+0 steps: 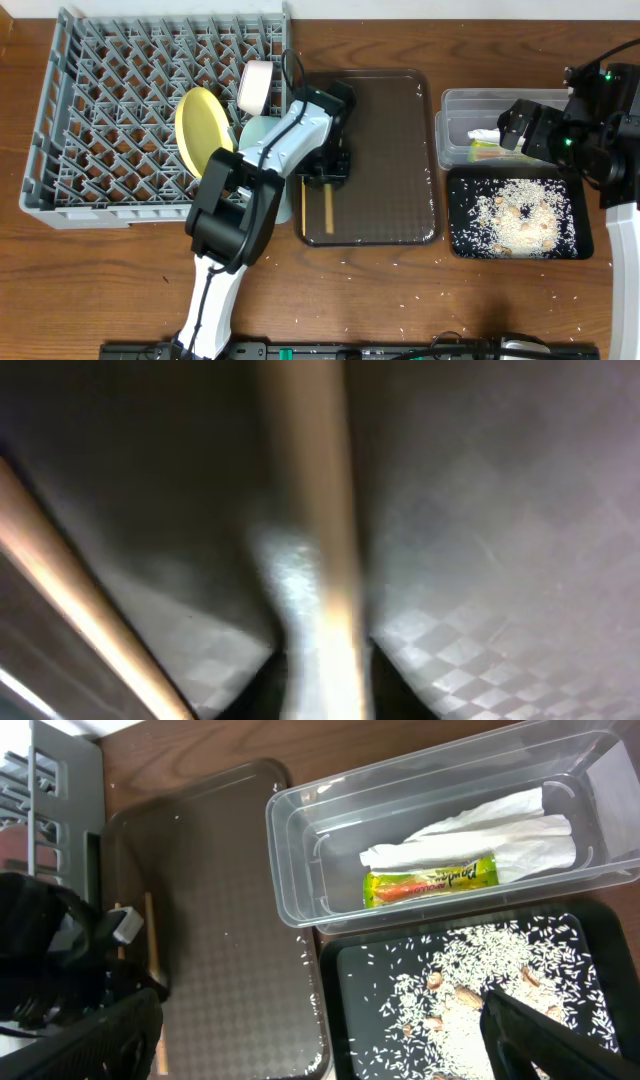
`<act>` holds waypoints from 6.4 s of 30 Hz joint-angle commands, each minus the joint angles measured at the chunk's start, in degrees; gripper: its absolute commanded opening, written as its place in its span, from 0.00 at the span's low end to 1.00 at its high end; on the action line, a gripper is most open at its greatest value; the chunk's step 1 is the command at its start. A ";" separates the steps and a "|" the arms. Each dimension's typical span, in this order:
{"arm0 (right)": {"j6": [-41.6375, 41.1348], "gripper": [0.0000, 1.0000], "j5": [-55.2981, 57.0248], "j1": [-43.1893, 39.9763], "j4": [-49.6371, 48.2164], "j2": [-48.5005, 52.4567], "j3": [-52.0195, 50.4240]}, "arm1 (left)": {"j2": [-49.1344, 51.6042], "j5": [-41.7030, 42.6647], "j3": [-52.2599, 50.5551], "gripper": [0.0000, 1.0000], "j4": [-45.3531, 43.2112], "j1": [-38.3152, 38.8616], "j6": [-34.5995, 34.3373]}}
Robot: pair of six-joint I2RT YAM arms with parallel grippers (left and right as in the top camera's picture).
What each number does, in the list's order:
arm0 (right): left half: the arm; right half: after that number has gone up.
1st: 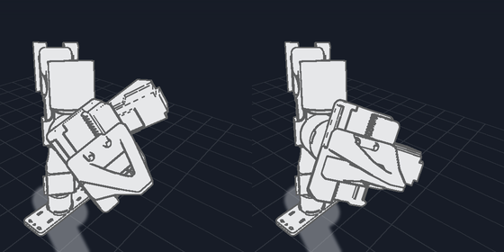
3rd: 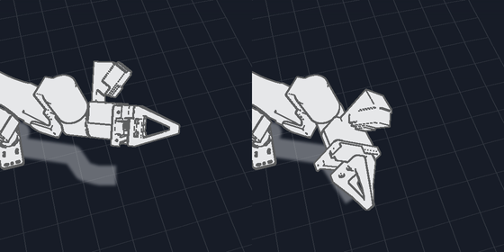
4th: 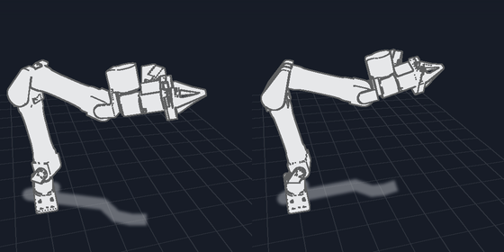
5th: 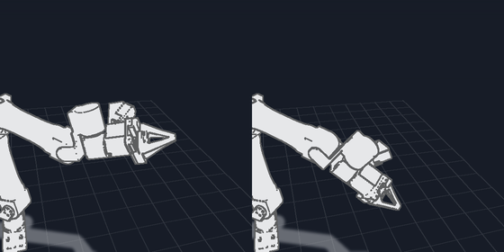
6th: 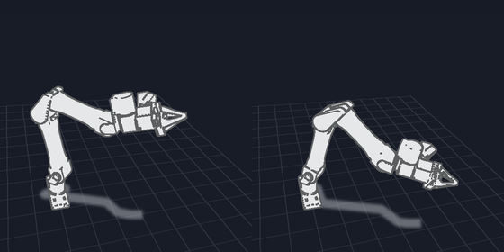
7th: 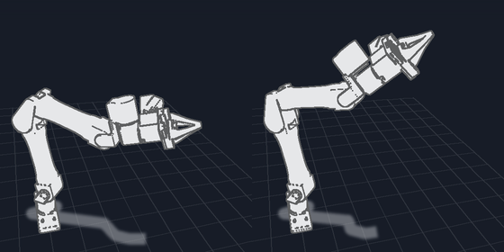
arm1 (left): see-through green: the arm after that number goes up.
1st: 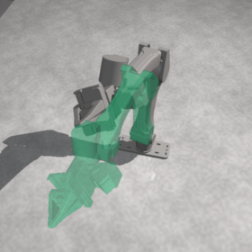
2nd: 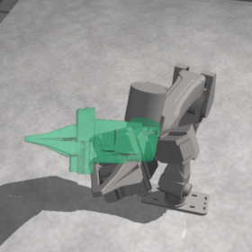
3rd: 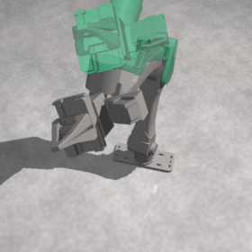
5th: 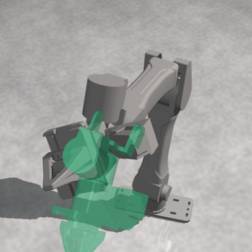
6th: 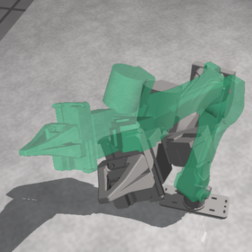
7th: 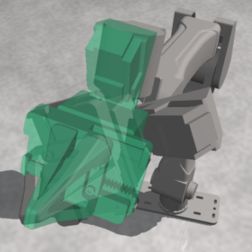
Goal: Sort waste into correct bins and load items into the dishwasher
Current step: 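Grasp one wooden chopstick with the left gripper and lift, then carry the chopstick into the dish rack and release, then move the left gripper back to the remaining chopstick on the tray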
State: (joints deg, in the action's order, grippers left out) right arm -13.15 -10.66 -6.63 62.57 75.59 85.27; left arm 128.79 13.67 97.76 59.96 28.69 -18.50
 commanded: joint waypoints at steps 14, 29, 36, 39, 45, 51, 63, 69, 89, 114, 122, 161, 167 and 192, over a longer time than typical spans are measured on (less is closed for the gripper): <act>0.52 0.99 0.11 -0.48 0.07 0.07 0.11 | -17.53 -21.86 11.52 0.08 4.46 -0.22 2.32; 0.52 0.99 0.13 -0.48 0.07 0.07 0.11 | -19.23 -37.27 9.25 0.07 -13.05 -15.13 14.40; 0.52 0.99 0.13 -0.48 0.07 0.07 0.11 | -13.40 -36.63 9.25 0.08 -17.22 -19.69 14.47; 0.52 0.99 0.13 -0.48 0.07 0.07 0.11 | -10.86 -36.65 9.25 0.08 -17.25 -19.93 14.45; 0.55 0.99 0.13 -0.48 0.07 0.07 0.11 | -8.61 -36.59 9.25 0.38 -16.59 -19.71 14.38; 0.52 0.99 0.13 -0.48 0.07 0.07 0.11 | -10.47 -33.33 9.75 0.50 -14.36 -19.74 14.34; 0.52 0.99 0.11 -0.48 0.07 0.07 0.11 | -19.04 -6.82 10.27 0.50 5.20 -11.47 6.97; 0.52 0.99 0.13 -0.48 0.07 0.07 0.11 | -17.00 -11.85 6.56 0.50 5.31 -2.21 -0.63; 0.52 0.99 0.13 -0.48 0.07 0.07 0.11 | -0.94 -22.36 4.39 0.55 0.72 4.33 -4.33; 0.52 0.99 0.13 -0.48 0.07 0.07 0.11 | 4.00 -21.77 2.56 0.70 -0.83 1.27 -2.58; 0.55 0.99 0.13 -0.48 0.07 0.07 0.11 | 3.98 -20.09 0.61 0.68 -2.01 1.27 -2.58; 0.52 0.99 0.13 -0.48 0.07 0.07 0.11 | -5.22 -17.29 0.37 0.64 -3.39 1.64 1.29; 0.52 0.99 0.13 -0.48 0.07 0.07 0.11 | -4.85 -17.09 -2.51 0.64 -6.40 1.66 0.79; 0.55 0.99 0.13 -0.48 0.07 0.07 0.11 | -4.70 -13.55 -10.14 0.64 -11.08 1.66 0.68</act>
State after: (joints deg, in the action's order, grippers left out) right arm -13.15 -10.66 -6.63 62.57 75.59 85.27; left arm 123.55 -1.41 89.89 47.68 30.48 -17.98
